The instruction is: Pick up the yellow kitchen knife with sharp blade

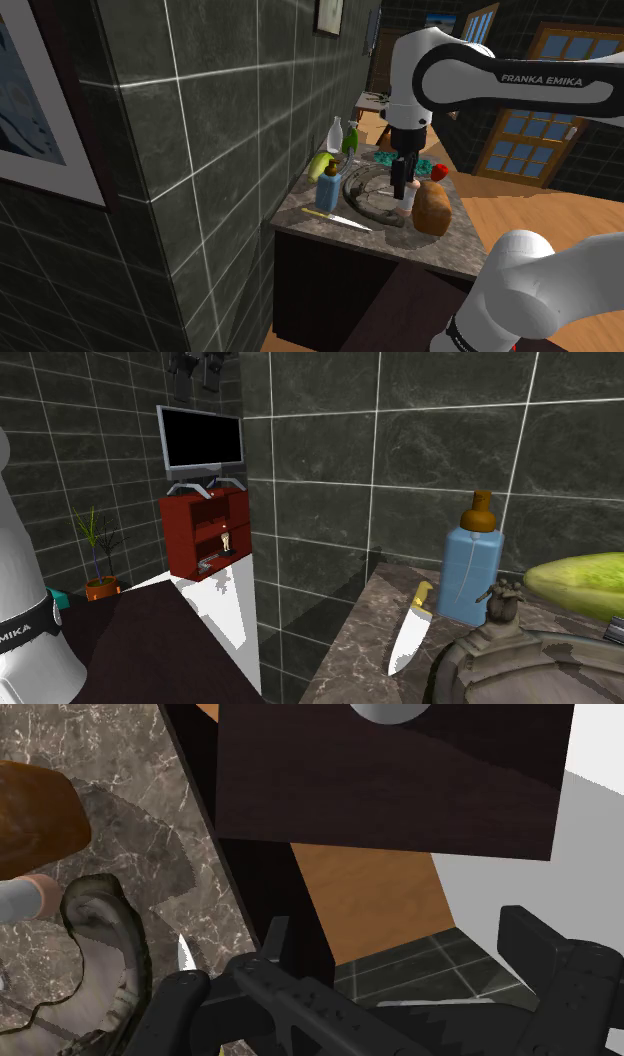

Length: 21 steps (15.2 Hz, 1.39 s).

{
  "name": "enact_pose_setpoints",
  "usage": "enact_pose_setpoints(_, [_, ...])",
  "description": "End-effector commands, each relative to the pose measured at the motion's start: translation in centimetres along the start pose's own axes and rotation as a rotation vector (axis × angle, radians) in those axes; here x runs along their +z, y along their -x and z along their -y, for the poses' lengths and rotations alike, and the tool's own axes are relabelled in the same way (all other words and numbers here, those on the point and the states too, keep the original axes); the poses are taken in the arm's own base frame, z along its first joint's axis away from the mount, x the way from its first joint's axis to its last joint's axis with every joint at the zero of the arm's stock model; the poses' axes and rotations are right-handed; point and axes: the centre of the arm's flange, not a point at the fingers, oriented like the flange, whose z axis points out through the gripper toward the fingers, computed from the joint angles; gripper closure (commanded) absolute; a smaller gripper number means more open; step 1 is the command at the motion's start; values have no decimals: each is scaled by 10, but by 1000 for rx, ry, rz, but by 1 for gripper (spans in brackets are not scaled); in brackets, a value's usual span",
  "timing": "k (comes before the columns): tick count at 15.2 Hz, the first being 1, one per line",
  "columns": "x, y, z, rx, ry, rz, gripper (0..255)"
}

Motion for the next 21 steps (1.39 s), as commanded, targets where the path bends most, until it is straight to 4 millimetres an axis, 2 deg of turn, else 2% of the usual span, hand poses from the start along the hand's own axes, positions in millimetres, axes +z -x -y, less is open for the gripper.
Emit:
enact_pose_setpoints(1, [0, 0, 0, 0, 0, 0, 0])
enact_pose_setpoints(11, [93, -36, -81, -41, -52, -171, 0])
enact_pose_setpoints(21, [183, -91, -156, -81, -104, -343, 0])
